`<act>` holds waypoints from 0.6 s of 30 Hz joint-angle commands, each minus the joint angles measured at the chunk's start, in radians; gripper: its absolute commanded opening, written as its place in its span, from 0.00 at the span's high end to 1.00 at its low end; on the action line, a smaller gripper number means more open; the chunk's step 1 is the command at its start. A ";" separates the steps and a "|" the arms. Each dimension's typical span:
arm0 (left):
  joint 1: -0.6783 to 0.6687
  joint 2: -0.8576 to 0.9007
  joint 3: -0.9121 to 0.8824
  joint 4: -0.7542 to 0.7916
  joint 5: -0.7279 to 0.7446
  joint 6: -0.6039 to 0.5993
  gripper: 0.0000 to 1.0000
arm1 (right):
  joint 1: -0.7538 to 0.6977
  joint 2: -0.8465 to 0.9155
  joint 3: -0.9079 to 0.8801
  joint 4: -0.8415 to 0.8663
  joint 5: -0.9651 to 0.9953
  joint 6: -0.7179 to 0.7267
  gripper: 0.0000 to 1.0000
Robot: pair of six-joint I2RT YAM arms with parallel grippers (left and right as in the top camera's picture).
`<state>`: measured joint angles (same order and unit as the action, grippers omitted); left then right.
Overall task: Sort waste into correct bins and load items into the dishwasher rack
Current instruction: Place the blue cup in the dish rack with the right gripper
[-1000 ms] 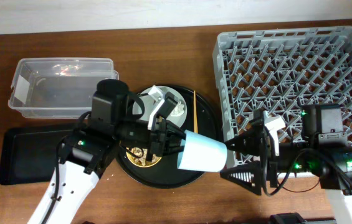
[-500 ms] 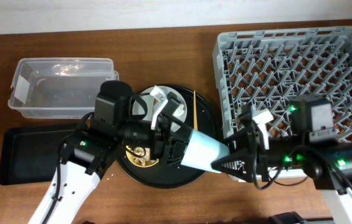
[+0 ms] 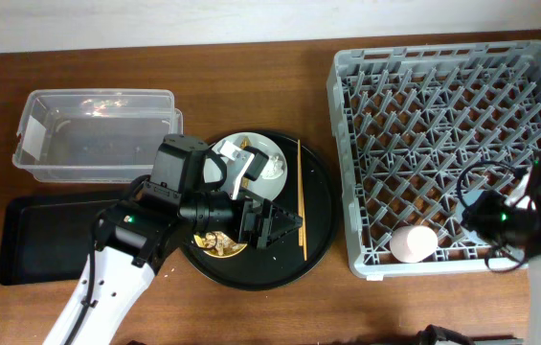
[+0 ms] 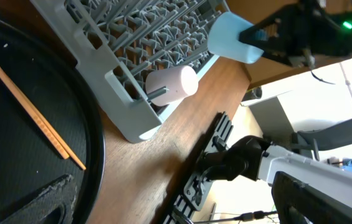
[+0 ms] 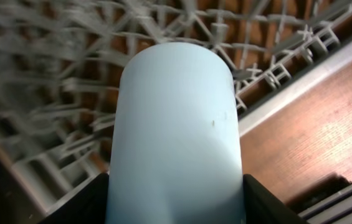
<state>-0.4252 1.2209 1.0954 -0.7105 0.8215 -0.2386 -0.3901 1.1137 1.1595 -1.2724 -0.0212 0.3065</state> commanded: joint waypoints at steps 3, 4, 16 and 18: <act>-0.002 -0.010 0.006 -0.016 -0.008 0.009 0.01 | -0.010 0.188 0.004 0.002 0.060 0.028 0.51; -0.002 -0.010 0.006 -0.018 -0.008 0.009 0.01 | -0.010 0.215 0.004 -0.002 0.059 0.028 0.51; -0.002 -0.010 0.006 -0.027 -0.008 0.009 0.01 | -0.016 0.323 0.032 -0.032 -0.003 0.011 0.15; -0.002 -0.010 0.006 -0.030 -0.008 0.010 0.01 | -0.015 0.274 0.063 -0.061 -0.098 -0.054 0.15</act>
<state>-0.4252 1.2209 1.0954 -0.7380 0.8177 -0.2386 -0.4007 1.4475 1.1671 -1.3106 -0.0059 0.3237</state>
